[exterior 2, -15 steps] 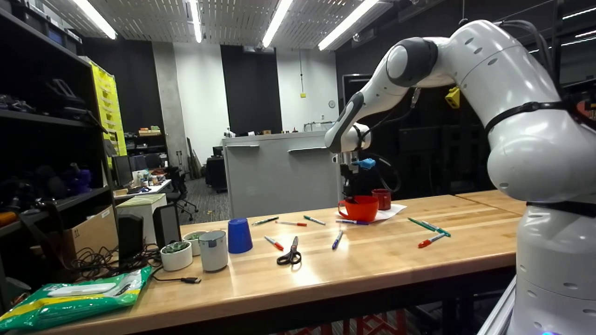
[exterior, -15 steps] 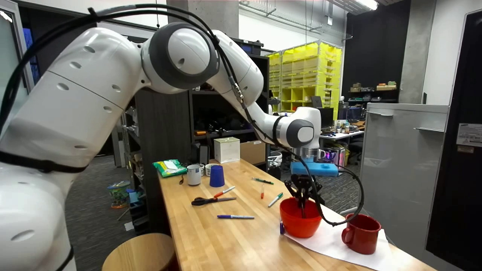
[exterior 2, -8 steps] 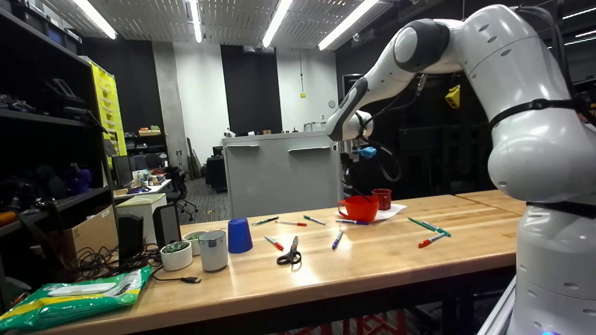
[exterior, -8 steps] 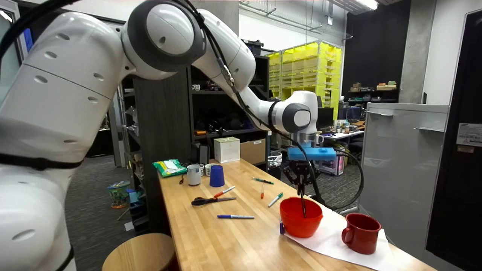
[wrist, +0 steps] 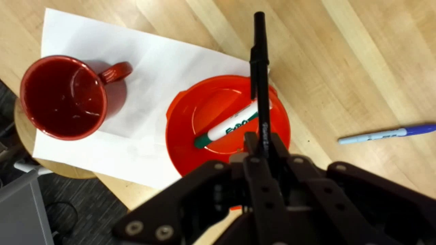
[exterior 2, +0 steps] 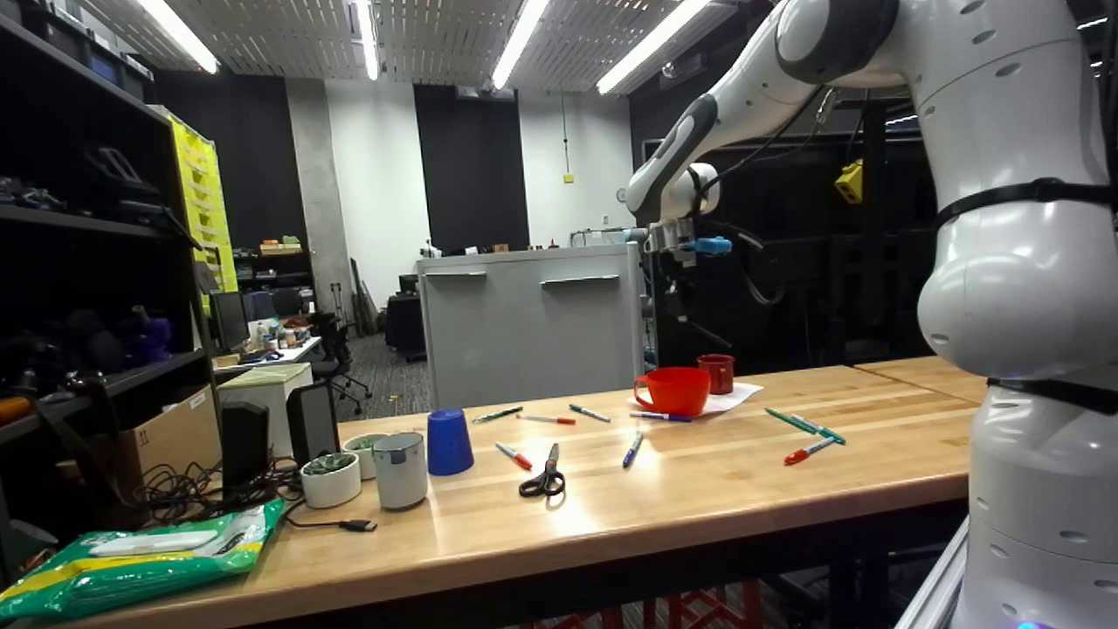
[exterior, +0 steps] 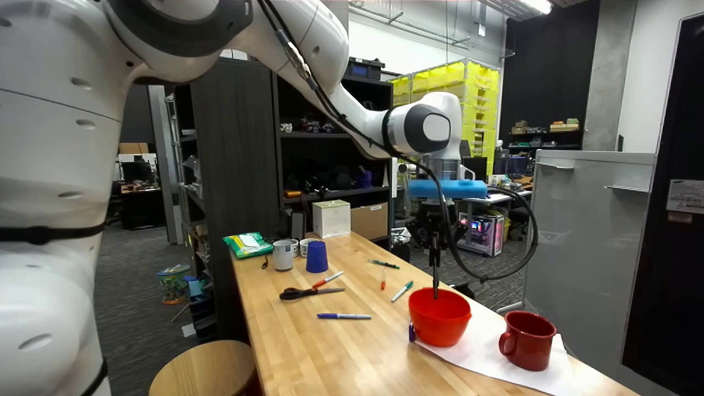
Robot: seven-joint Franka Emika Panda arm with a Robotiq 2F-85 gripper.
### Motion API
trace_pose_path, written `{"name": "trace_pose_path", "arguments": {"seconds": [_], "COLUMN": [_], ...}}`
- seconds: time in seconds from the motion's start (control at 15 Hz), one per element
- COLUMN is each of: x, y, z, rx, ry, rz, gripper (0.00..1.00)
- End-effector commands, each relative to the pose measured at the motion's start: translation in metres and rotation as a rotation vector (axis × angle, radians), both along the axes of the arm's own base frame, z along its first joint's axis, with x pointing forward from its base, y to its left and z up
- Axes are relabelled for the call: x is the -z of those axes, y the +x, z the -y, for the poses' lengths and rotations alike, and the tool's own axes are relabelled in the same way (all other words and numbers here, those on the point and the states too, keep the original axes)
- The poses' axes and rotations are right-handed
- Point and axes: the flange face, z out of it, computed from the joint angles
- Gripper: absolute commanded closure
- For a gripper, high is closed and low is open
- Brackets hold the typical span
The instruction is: Pick up the black pen from the big red mug and put it on the table
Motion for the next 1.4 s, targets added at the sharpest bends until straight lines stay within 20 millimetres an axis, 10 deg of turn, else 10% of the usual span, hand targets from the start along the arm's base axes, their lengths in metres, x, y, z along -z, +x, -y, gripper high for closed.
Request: {"name": "trace_pose_path", "arguments": {"seconds": [0.0, 0.73, 1.33], "x": [-0.016, 0.028, 0.089], "y": [-0.023, 0.015, 0.062], "z": [-0.032, -0.186, -0.224], "rx": [-0.094, -0.495, -0.689], "ry": [0.025, 0.076, 0.185], "rz": [-0.061, -0.346, -0.512], "gripper": [0.98, 0.98, 0.98]}}
